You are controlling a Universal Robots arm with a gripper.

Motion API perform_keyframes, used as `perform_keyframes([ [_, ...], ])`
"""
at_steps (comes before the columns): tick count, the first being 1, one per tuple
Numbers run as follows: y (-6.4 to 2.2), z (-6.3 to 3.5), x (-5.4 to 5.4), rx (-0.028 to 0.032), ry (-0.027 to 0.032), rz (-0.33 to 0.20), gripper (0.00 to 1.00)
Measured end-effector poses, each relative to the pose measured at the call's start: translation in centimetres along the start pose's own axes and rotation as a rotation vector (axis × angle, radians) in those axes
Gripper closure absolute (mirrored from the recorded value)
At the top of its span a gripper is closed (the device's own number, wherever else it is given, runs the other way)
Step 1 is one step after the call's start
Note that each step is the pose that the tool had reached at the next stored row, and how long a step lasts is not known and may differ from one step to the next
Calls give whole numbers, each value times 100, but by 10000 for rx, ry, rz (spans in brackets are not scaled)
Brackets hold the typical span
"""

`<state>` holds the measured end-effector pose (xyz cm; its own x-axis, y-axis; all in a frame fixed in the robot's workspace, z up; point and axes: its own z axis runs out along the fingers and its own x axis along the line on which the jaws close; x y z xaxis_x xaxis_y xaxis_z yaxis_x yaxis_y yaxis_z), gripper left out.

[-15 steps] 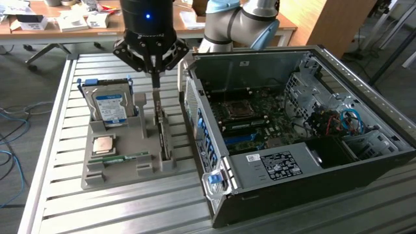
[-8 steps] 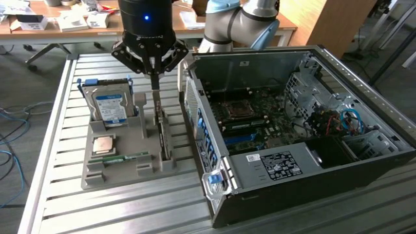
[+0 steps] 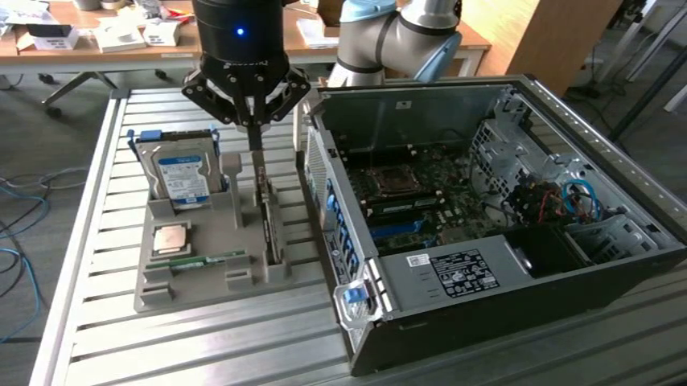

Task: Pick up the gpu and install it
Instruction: 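Pick up the gpu and move the gpu toward the slot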

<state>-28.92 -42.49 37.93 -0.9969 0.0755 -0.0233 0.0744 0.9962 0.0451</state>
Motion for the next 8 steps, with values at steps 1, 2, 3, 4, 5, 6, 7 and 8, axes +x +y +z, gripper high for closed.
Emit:
perform_keyframes([
  [1,-1,0,-1,1,0,-2,89],
  [2,-1,0,-1,1,0,-2,89],
  [3,-1,0,-1,0,0,-2,89],
  [4,-1,0,-1,0,0,-1,89],
  [5,-1,0,-1,1,0,-2,89],
  [6,-1,0,-1,0,0,-2,89],
  [7,-1,0,0,0,0,-2,89],
  [8,-1,0,0,0,0,-2,89],
])
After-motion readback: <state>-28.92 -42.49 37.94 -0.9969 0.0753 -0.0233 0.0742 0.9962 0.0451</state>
